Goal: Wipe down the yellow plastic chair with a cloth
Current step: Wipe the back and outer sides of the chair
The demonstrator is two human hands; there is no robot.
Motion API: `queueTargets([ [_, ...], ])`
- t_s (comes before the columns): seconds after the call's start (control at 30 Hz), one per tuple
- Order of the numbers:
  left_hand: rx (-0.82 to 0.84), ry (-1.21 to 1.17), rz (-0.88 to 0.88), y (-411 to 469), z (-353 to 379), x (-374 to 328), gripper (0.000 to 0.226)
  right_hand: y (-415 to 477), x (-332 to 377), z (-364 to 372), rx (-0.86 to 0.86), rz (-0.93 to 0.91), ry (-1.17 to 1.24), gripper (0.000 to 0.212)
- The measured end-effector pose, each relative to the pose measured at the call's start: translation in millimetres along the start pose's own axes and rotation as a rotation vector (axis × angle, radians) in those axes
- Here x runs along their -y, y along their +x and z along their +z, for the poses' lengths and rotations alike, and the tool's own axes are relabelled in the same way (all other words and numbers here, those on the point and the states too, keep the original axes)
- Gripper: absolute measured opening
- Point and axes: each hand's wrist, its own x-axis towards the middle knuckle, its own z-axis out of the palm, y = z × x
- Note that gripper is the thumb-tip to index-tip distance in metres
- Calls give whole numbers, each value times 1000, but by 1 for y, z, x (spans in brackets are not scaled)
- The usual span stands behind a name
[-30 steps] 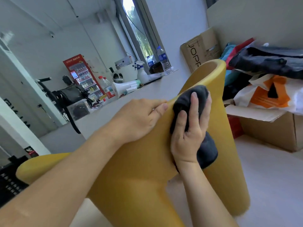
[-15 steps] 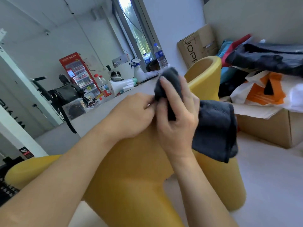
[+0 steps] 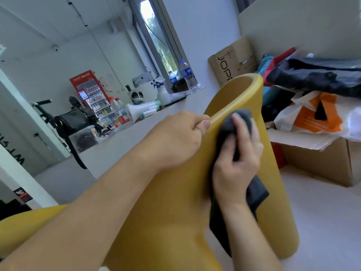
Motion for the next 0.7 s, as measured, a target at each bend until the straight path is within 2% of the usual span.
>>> queueTargets([
  [0.07,-6,29,-19,3,1,-6,32,26,-24,-5,-49,175,52,35],
  [0.13,-33,55,-34,6,3,-12,30,-3,-3,-4,-71,291,31,37],
  [0.17,-47,56,-41,8,3,-13,29,-29,20,-2,-52,263,42,37],
  [0.23,-46,7,-68,6,2,-12,27,-76,69,-3,-2,61,88,37],
  [0.33,17,-281,-136,-14,-7,-5,27,-65,64,-3,129,-158,60,33],
  [0.37,43,-312,-131,-19,-10,-3,28,-45,44,-3,107,-139,18,32],
  [0.43,59,-274,-144,-24,-12,-5,29,-6,7,-1,-2,57,-26,32],
  [0.53,6,-160,-179,-18,-7,-12,32,-6,2,1,-101,302,5,39],
  [0.6,-23,-191,-199,-16,-5,-14,33,-39,41,5,-48,271,34,37],
  [0.7,4,-335,-213,-20,-11,-10,35,-78,94,8,34,37,74,37],
])
